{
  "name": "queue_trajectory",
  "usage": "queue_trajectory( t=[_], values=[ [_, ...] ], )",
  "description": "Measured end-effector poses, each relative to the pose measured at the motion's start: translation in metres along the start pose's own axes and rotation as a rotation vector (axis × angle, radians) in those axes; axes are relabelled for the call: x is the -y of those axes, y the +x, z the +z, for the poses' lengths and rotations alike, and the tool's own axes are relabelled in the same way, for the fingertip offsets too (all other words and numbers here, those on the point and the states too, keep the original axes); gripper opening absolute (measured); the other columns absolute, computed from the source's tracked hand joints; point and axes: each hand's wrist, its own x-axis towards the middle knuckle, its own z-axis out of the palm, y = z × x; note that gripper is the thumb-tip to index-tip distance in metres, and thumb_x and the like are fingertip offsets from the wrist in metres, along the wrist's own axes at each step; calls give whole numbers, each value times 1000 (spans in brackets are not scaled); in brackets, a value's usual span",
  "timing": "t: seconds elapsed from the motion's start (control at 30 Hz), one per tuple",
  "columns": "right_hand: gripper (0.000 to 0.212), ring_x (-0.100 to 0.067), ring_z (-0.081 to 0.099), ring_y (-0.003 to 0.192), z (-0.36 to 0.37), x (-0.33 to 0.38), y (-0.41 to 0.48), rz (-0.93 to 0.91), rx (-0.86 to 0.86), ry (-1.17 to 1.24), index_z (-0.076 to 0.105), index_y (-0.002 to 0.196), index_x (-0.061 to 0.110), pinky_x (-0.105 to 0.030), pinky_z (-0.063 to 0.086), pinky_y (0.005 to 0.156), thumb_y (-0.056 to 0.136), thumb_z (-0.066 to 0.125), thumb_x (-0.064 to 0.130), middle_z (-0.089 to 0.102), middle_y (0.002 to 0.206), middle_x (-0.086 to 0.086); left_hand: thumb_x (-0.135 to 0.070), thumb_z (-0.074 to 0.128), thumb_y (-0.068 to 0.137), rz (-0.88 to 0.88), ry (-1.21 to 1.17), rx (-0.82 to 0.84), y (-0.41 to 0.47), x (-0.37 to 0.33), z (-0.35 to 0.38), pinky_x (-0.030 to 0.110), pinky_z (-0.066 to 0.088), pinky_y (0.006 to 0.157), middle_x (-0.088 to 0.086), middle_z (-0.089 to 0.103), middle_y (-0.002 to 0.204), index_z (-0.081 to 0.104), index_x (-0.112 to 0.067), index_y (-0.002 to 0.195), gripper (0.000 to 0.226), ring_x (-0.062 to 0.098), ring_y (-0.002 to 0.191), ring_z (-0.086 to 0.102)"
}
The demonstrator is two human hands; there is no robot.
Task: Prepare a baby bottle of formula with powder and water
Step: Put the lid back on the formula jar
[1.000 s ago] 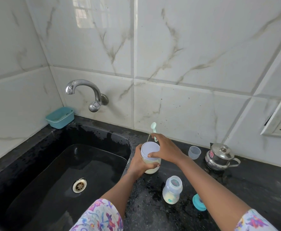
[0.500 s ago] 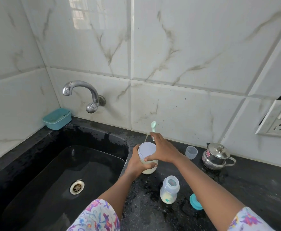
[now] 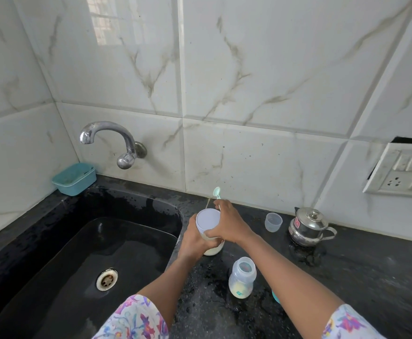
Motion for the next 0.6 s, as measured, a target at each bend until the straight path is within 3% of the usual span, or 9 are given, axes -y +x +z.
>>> queue_trajectory(
  t=[0.07,0.13,0.23,0.3,0.47,0.6],
  values=[
    [91,-20,40,127,-6,-4,3,14,7,37,31,141,13,-30,35,102,68,81,37,39,139,-3,-27,85,59,7,20,28,4,-2,-2,27,44,87,-10,51,114,35,-26,130,87,12,106,53],
    [74,-21,47,124,-13,-9,6,21,-37,135,39,138,14,-30,39,96,78,72,42,47,135,-3,-25,85,61,22,31,36,12,-6,-2,28,45,88,-9,52,116,35,-25,131,86,14,109,52],
    [33,-25,56,114,-27,-17,11,70,-245,352,56,124,8,-32,43,92,98,46,26,62,121,-9,-25,86,61,32,4,14,26,-16,3,31,43,93,-8,49,120,33,-25,132,88,13,111,47],
    [27,-27,61,105,-35,-25,16,126,-342,502,61,113,6,-34,50,88,100,39,13,67,106,-11,-23,86,62,32,1,23,40,-21,11,28,39,91,-7,48,121,34,-23,132,88,12,110,45],
    [12,-21,63,61,-47,-44,28,225,-348,673,42,100,16,-22,48,50,98,38,4,67,74,-10,-26,87,57,33,-14,25,72,-26,27,30,37,87,-6,47,119,36,-19,130,89,16,112,45],
    [9,-18,54,48,-42,-54,38,286,-273,776,42,91,11,-24,41,43,96,43,4,64,67,-13,-27,88,56,14,-66,43,86,-24,34,31,39,87,-6,48,118,35,-21,130,91,17,113,46]
  ],
)
